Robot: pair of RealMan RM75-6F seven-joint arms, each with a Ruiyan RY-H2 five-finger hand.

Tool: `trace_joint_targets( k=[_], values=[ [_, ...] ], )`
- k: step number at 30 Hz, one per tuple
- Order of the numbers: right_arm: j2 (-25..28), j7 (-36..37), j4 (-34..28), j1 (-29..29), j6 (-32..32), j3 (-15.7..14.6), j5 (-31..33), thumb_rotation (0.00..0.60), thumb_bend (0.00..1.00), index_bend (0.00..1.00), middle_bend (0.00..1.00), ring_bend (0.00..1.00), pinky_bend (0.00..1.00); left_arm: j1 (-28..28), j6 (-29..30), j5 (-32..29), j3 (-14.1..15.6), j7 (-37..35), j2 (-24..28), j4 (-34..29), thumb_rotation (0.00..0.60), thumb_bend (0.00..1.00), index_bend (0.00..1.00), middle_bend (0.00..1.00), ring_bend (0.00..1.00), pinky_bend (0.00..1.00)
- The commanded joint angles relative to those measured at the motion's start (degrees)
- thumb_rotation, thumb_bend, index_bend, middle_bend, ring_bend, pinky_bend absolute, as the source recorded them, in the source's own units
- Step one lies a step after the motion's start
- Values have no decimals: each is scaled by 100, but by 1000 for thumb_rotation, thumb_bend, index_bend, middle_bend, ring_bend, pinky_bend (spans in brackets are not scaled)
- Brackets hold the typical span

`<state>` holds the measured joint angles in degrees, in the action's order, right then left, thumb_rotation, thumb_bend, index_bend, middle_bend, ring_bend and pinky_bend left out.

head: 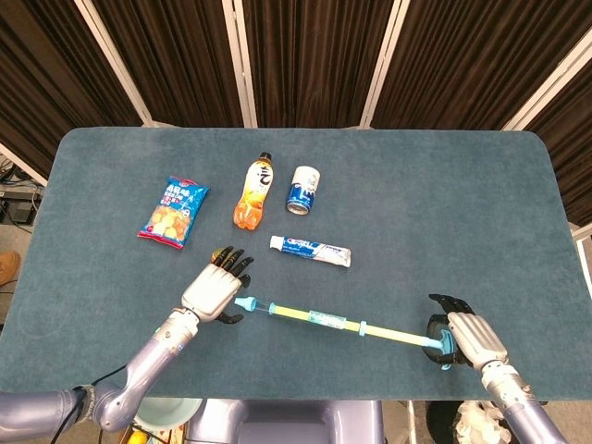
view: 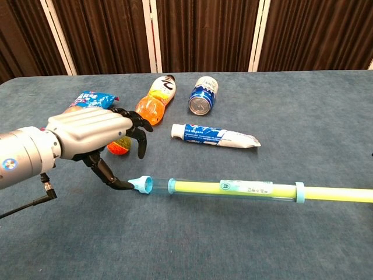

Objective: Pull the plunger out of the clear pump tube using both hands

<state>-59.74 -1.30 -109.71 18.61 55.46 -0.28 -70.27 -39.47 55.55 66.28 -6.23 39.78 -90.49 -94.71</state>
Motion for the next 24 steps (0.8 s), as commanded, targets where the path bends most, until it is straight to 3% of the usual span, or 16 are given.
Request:
trace_joint_targets(
  k=[1, 24],
  values=[
    [8, 17, -2, 2, -4, -2, 5, 600, 657, 750, 98, 0, 0, -40, -1, -48, 20, 26, -64, 67, 600, 161, 391, 92, 0, 54],
    [61, 132, 26, 30, -28, 0, 31, 600, 666, 750, 98, 0, 0, -338, -83, -362, 112, 183, -626, 630, 600, 165, 404, 92, 0, 54]
  ],
)
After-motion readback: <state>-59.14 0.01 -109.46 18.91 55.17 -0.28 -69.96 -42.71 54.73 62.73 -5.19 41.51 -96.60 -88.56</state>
